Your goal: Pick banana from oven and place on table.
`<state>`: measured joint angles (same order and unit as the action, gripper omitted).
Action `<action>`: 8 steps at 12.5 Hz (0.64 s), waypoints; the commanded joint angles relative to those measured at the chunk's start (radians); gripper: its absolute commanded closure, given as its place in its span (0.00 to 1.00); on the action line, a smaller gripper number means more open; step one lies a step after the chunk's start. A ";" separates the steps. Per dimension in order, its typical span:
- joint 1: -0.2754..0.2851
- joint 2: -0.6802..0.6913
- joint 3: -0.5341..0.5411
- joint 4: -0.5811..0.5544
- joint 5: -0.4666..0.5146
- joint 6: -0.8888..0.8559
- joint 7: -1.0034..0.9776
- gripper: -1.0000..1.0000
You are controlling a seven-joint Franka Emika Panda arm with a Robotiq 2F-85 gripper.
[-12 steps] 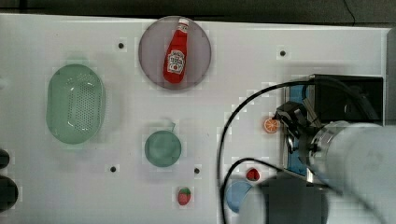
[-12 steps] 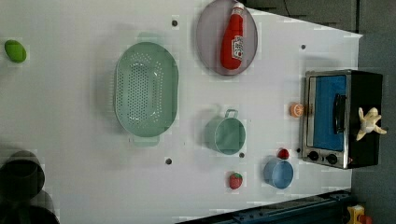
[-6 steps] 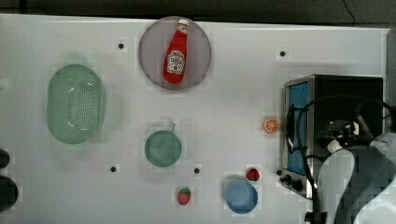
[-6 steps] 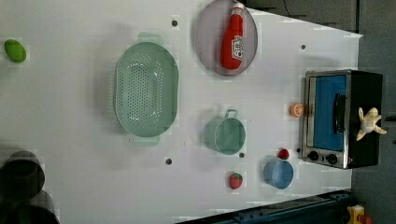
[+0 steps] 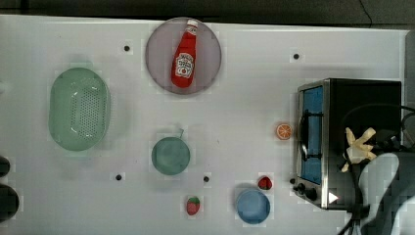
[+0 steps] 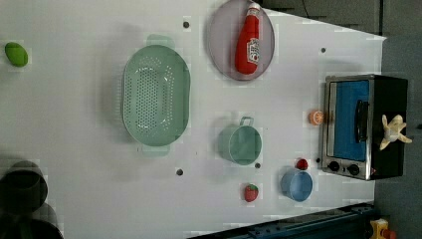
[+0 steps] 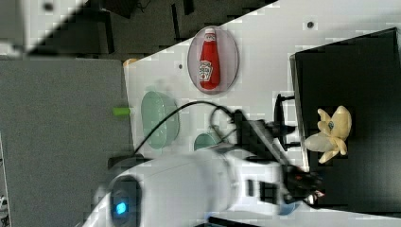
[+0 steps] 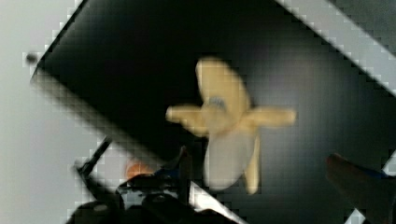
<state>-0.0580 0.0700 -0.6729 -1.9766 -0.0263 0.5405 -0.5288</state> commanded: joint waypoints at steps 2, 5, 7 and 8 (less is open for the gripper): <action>0.003 0.106 0.030 -0.008 0.051 0.088 -0.035 0.00; 0.001 0.164 0.031 -0.008 0.062 0.142 -0.035 0.00; 0.000 0.185 0.031 -0.008 0.075 0.145 -0.035 0.00; 0.000 0.188 0.032 -0.010 0.094 0.144 -0.035 0.04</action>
<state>-0.0491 0.2903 -0.6138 -2.0176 0.0654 0.6846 -0.5420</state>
